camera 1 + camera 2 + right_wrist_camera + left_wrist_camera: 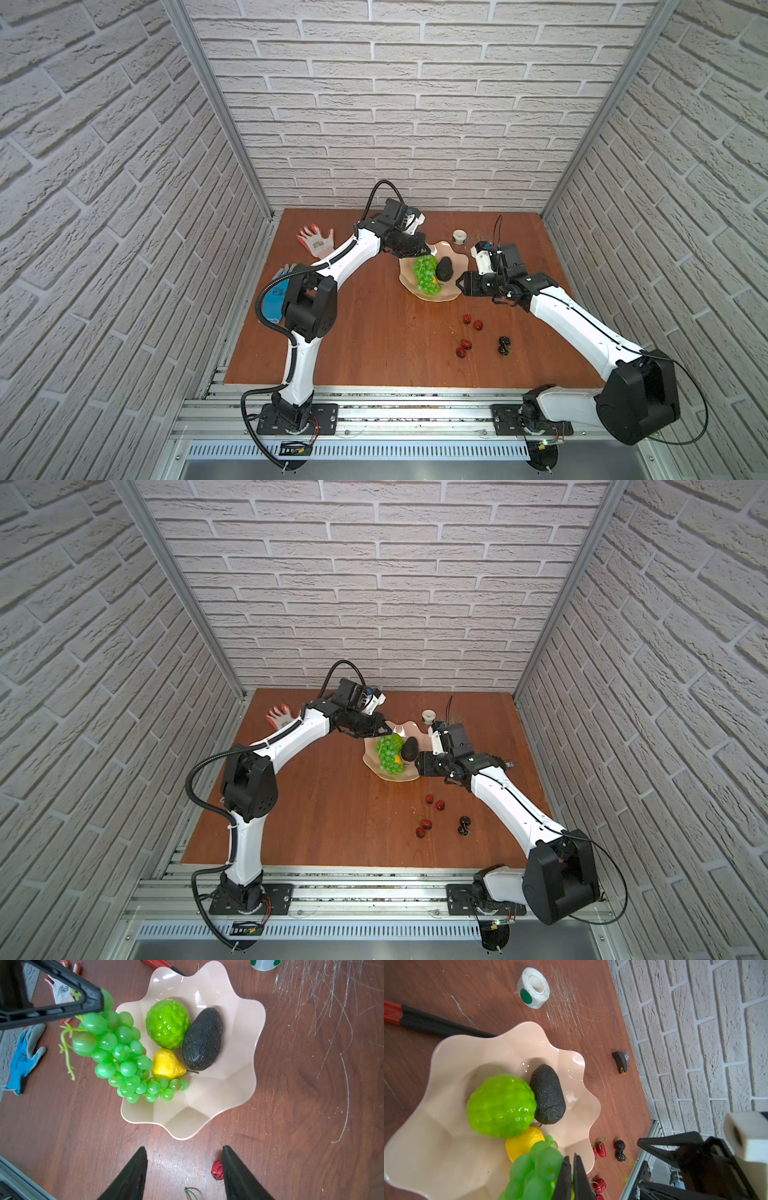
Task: Place and organize the fake fruits in the fruit bowl
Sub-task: 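Open the left gripper to release the grapes beside the green fruit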
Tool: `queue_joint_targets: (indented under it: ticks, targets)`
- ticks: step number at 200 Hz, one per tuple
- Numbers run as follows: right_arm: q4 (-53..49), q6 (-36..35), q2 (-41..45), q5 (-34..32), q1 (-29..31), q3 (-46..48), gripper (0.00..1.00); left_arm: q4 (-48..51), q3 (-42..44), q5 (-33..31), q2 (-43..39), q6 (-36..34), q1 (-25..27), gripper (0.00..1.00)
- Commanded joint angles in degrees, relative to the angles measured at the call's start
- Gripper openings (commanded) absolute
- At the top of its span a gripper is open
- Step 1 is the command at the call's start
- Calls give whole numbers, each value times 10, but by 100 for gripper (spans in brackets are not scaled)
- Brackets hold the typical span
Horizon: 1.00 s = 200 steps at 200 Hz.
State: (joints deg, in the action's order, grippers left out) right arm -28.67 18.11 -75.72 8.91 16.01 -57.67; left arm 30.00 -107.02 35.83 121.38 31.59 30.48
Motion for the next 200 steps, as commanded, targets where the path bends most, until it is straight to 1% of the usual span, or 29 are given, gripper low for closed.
queue_joint_targets:
  ticks: [1, 42, 84, 91, 102, 118, 150, 169, 183, 200]
  targets:
    - [12, -12, -10, 5, 2, -18, 59, -20, -20, 32, 26, -10, -8, 0]
    - [9, -14, -20, 5, 2, -30, 59, -38, -23, 29, 52, -9, -16, 0]
    - [3, -16, -22, -3, 2, -34, 59, -37, -61, 23, 88, -11, -24, 0]
    - [1, -17, -24, -3, 2, -36, 59, -35, -67, 24, 93, -11, -25, 4]
    - [-2, -18, -24, -4, 2, -38, 59, -36, -71, 24, 97, -10, -25, 13]
    - [-4, -18, -23, -8, 2, -41, 59, -41, -71, 26, 99, -7, -28, 15]
    - [-9, -19, -25, -11, 2, -49, 59, -42, -69, 20, 92, -7, -31, 29]
    - [-15, -21, -23, -13, 2, -52, 59, -35, -70, 2, 82, -16, -31, 41]
    - [-19, -22, -20, -14, 2, -56, 59, -18, -79, -27, 79, -31, -31, 51]
    - [-27, -22, -14, -16, 2, -63, 59, 12, -103, -42, 79, -47, -31, 58]
